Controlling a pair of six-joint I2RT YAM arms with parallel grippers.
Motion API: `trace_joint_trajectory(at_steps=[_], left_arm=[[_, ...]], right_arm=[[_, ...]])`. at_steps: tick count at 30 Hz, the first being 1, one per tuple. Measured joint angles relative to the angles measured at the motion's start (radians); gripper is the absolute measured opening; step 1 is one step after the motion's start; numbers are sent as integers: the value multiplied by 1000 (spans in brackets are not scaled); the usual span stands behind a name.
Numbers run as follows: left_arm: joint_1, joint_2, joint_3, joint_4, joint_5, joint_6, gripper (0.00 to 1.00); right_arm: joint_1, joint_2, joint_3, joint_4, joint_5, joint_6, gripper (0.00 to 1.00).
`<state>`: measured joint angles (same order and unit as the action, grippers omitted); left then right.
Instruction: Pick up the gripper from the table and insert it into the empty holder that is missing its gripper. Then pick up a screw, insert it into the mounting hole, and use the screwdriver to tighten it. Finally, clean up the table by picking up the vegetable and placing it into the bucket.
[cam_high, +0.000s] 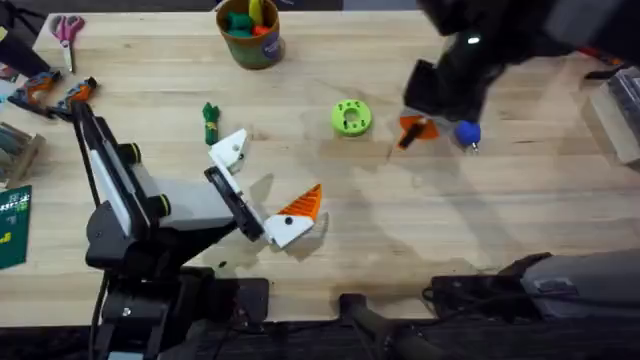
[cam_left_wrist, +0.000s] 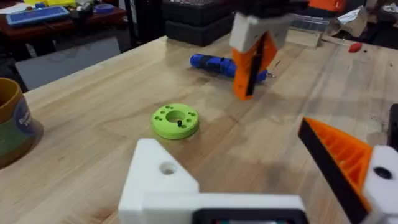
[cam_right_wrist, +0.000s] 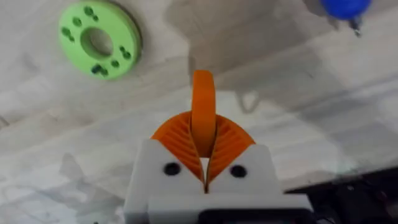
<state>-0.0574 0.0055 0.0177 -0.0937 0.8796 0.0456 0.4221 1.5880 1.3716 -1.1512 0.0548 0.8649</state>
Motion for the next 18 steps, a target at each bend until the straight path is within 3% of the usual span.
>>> trace_joint_trajectory(at_steps=[4, 9, 13, 18], left_arm=[[0, 0, 0, 0, 0, 0, 985], [0, 0, 0, 0, 0, 0, 985], [0, 0, 0, 0, 0, 0, 985], [0, 0, 0, 0, 0, 0, 985]], right_arm=[[0, -99, 0, -83, 0, -47, 16], [0, -239, -32, -70, 0, -111, 16], [-2, -328, -191, 107, -39, -139, 16], [-55, -380, -380, 479, -312, -304, 15]])
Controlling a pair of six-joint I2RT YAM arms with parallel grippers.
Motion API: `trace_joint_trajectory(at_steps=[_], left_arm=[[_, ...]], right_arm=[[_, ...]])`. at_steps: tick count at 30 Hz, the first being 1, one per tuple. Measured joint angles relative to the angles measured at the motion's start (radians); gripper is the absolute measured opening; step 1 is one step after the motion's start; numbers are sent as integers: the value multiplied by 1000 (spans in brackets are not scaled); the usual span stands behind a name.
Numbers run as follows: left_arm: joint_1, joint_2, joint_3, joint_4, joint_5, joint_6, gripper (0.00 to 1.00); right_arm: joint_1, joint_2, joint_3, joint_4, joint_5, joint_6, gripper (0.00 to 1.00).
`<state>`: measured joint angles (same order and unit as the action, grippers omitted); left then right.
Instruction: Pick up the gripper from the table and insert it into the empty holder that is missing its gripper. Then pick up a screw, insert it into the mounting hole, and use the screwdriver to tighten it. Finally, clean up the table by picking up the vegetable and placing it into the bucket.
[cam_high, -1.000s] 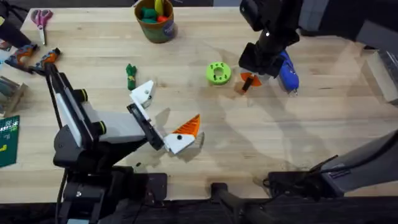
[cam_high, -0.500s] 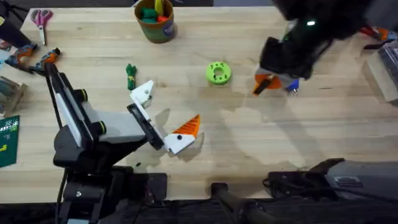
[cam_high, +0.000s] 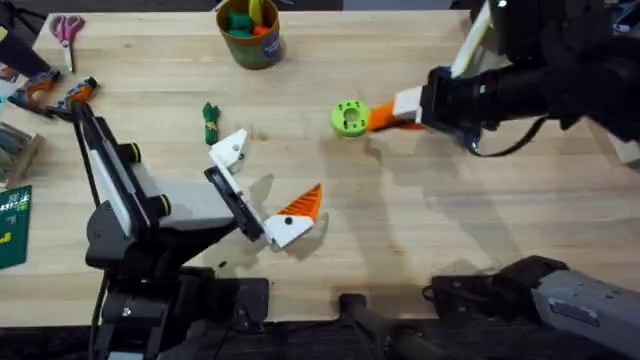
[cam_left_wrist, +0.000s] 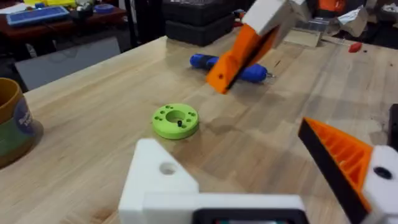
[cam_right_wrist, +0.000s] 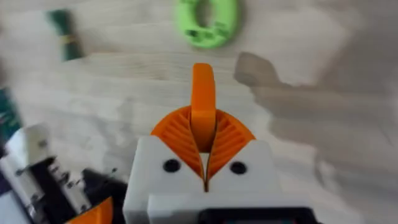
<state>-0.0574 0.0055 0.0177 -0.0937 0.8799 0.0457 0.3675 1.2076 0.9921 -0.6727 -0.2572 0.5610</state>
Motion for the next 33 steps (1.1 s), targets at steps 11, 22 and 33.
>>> trace_joint_trajectory(at_steps=[11, 22, 33], left_arm=[[0, 0, 0, 0, 0, 0, 986], [0, 0, 0, 0, 0, 0, 985], [0, 0, 0, 0, 0, 0, 985]], right_arm=[[-256, 184, -33, 184, -654, -239, 15], [-264, 415, -14, 404, -993, -296, 15], [-125, 569, 17, 398, -1192, -394, 15]])
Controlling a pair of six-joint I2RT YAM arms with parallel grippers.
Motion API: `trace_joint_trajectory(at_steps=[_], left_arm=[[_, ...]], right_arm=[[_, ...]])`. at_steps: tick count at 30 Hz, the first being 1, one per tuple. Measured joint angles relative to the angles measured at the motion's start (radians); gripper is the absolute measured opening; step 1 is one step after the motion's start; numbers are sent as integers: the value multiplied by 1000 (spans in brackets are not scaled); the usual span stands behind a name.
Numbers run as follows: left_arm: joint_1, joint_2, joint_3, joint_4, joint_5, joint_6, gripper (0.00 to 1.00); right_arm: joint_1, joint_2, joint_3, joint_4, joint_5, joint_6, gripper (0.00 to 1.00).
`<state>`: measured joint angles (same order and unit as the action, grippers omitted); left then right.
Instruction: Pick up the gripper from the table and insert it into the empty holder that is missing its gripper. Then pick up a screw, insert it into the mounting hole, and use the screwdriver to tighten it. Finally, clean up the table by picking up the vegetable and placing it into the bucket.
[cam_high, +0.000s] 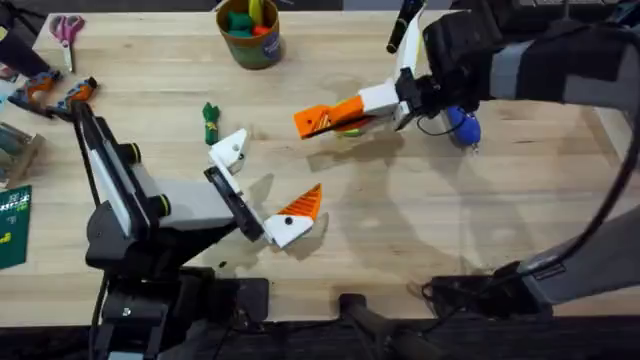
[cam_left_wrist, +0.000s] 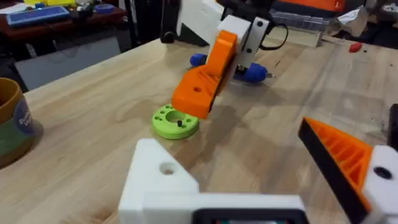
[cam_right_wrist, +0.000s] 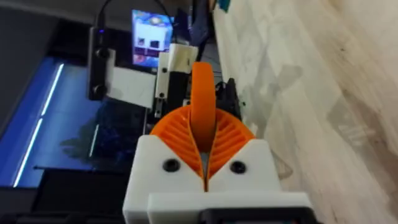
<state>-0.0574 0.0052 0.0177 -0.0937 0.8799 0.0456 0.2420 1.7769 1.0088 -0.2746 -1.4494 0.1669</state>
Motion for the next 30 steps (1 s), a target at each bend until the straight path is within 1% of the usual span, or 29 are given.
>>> trace_joint_trajectory(at_steps=[7, 14, 18, 26, 30], left_arm=[[0, 0, 0, 0, 0, 0, 986], [0, 0, 0, 0, 0, 0, 986], [0, 0, 0, 0, 0, 0, 986], [0, 0, 0, 0, 3, 0, 986], [0, 0, 0, 0, 8, 0, 985]], right_arm=[[6, 52, 0, 6, -60, -95, 15], [78, 59, 0, 12, -71, -107, 15], [106, 59, 0, 13, -72, -85, 15], [110, 59, 10, 16, -74, -18, 15], [139, 59, 28, 68, -74, 14, 15]])
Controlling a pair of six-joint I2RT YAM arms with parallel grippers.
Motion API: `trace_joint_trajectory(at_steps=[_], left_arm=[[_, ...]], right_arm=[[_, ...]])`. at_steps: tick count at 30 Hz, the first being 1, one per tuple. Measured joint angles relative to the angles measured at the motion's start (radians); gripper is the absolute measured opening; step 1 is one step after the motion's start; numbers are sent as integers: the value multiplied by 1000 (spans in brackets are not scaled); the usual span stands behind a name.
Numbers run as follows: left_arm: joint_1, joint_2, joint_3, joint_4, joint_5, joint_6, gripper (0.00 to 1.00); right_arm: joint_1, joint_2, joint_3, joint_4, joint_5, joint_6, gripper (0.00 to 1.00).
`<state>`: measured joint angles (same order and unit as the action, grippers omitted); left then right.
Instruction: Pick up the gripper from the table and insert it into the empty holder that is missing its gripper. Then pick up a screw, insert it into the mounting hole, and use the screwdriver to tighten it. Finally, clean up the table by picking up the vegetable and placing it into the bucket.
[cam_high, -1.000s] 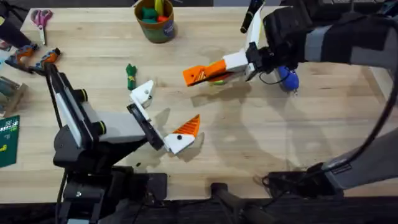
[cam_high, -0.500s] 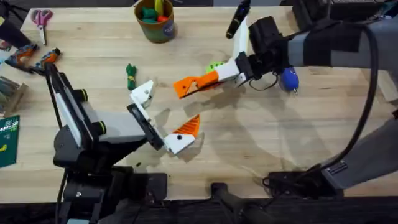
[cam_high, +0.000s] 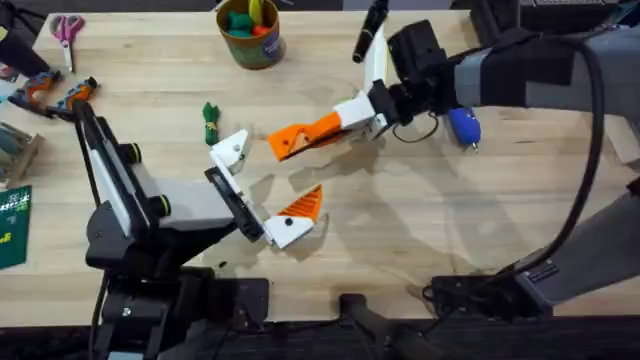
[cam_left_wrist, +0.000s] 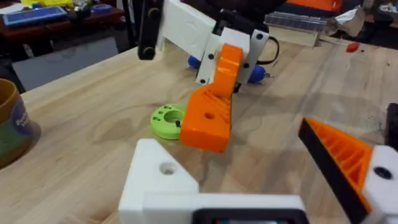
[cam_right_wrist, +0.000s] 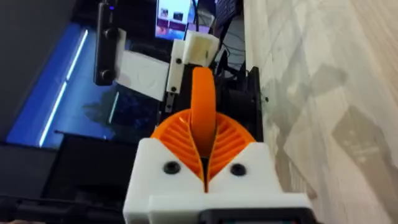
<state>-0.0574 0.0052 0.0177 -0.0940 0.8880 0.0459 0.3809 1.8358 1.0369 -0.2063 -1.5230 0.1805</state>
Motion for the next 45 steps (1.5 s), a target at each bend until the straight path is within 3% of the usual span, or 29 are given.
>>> trace_joint_trajectory(at_steps=[6, 26, 35, 45], left_arm=[[0, 0, 0, 0, 3, 0, 985], [0, 0, 0, 0, 6, 0, 985], [0, 0, 0, 0, 0, 0, 985], [0, 0, 0, 0, -4, 0, 985]], right_arm=[[45, 0, 25, 126, 0, 86, 15], [57, 36, 26, 162, 1, 179, 15], [90, 36, 26, 297, 2, 262, 15], [93, 36, 26, 303, 6, 324, 13]])
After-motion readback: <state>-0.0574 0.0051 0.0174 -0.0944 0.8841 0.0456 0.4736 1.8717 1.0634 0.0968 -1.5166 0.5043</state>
